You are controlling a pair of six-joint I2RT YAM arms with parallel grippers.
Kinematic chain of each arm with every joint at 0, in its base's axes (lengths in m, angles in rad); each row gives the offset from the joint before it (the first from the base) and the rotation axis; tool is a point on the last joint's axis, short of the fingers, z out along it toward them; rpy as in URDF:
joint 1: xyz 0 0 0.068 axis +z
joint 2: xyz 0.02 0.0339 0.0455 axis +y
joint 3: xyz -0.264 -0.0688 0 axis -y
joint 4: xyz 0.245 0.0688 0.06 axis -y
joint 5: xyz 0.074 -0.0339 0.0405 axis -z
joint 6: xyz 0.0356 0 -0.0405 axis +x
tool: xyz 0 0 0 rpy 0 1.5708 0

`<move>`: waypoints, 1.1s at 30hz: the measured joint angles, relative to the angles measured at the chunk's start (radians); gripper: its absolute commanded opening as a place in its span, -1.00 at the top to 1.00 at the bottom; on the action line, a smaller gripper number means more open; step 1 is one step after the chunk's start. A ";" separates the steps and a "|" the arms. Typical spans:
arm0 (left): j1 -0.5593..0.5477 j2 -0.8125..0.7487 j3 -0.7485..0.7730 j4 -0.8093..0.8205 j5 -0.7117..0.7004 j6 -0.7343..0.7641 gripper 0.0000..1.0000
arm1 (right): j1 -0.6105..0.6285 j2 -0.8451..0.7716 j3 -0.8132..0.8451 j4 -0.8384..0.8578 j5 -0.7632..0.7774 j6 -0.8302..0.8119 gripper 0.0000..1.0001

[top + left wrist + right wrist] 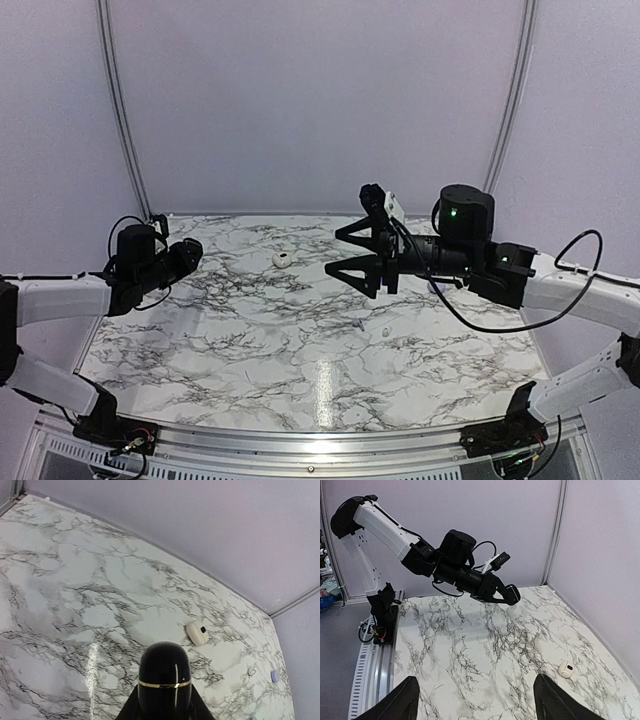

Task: Insert the wireless bluetooth earbuds into the charging case
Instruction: Place the charging case with the earbuds at the center of the board.

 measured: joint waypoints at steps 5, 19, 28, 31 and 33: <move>0.058 0.153 0.066 -0.034 0.015 -0.022 1.00 | -0.012 -0.002 -0.016 0.009 0.016 0.021 -0.58; 0.101 0.466 0.195 -0.061 0.192 -0.076 0.99 | -0.046 -0.002 -0.039 0.017 0.016 0.042 -0.59; 0.126 0.541 0.230 -0.062 0.256 -0.102 0.55 | -0.050 -0.002 -0.052 0.018 0.016 0.044 -0.59; 0.126 0.543 0.238 -0.080 0.253 -0.102 0.16 | -0.050 -0.002 -0.052 0.018 0.016 0.045 -0.60; 0.125 0.542 0.246 -0.090 0.245 -0.094 -0.05 | -0.050 -0.002 -0.052 0.018 0.016 0.044 -0.60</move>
